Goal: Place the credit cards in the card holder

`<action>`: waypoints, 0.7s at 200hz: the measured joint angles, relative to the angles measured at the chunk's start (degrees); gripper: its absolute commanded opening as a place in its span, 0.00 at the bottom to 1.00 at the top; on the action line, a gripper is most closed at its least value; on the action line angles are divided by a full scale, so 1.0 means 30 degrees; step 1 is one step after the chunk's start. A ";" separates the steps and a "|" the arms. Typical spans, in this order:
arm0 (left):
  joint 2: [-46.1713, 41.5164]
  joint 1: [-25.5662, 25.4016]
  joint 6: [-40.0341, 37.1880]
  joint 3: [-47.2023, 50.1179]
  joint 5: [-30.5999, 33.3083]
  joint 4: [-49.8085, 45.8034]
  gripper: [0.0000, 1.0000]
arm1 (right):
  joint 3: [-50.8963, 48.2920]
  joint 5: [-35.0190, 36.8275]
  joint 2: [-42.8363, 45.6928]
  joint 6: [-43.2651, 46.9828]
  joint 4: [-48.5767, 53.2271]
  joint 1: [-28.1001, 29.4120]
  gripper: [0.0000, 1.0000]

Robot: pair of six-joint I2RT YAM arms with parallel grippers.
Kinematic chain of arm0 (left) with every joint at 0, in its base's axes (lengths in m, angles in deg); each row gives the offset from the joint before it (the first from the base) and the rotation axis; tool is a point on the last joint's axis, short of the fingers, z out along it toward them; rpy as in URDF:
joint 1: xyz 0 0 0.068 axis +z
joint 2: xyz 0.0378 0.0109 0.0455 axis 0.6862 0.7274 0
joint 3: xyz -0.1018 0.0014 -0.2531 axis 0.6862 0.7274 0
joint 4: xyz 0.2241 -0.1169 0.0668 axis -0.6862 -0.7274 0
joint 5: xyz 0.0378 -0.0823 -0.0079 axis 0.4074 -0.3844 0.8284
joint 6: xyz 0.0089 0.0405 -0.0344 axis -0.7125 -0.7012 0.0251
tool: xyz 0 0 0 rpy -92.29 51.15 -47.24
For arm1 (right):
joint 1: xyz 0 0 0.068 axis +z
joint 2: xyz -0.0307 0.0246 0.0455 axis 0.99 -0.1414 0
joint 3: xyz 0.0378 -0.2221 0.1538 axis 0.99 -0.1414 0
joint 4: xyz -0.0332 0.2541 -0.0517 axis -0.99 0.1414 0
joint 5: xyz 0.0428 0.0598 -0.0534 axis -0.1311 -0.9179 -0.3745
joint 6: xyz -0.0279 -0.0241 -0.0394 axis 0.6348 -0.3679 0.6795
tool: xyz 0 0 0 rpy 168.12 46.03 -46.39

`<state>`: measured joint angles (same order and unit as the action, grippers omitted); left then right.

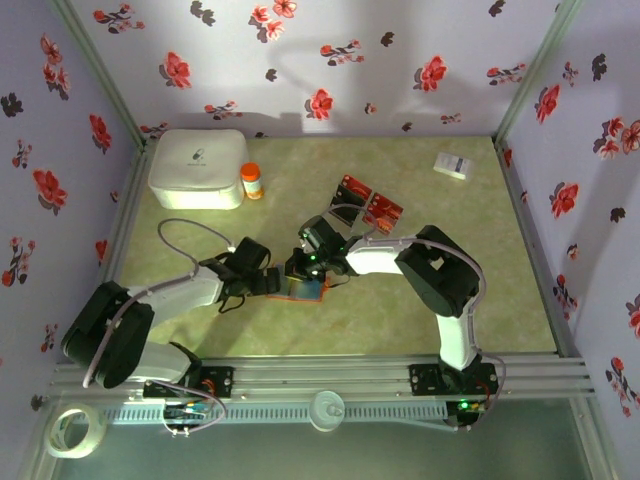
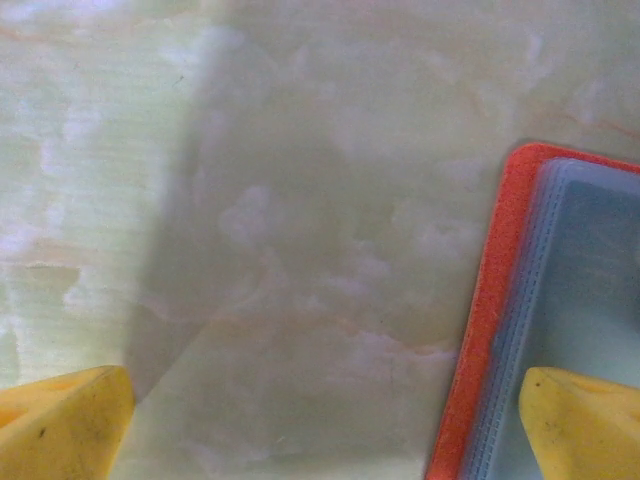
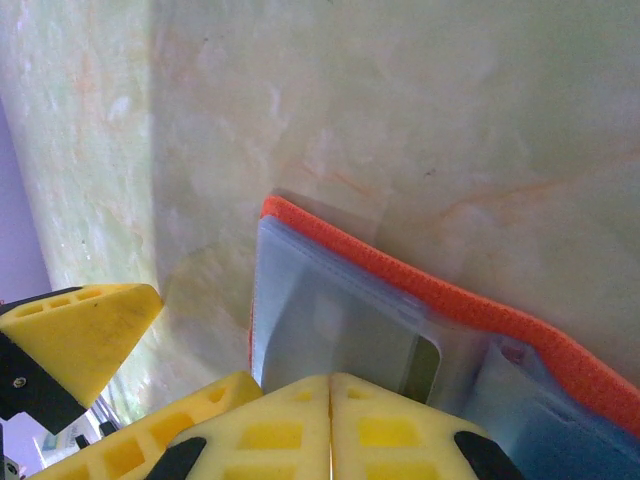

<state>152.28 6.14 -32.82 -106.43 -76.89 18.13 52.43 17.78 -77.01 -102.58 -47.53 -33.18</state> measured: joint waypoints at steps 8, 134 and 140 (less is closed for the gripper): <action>0.0029 -0.0022 0.0000 0.0000 0.0058 0.0007 1.00 | 0.0000 0.0000 0.0000 0.0000 0.0000 0.0000 0.09; 0.0226 -0.0342 0.0029 -0.0007 0.0612 0.0066 1.00 | 0.2914 0.5064 0.5799 0.7912 1.0112 -0.4583 0.42; 0.0248 -0.0357 0.0029 -0.0007 0.0656 0.0073 1.00 | 0.3315 0.5763 0.5858 0.8670 1.0899 -0.4809 0.43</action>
<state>153.02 5.07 -32.73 -106.46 -74.92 18.35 62.37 35.07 -59.43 -76.57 -14.83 -47.61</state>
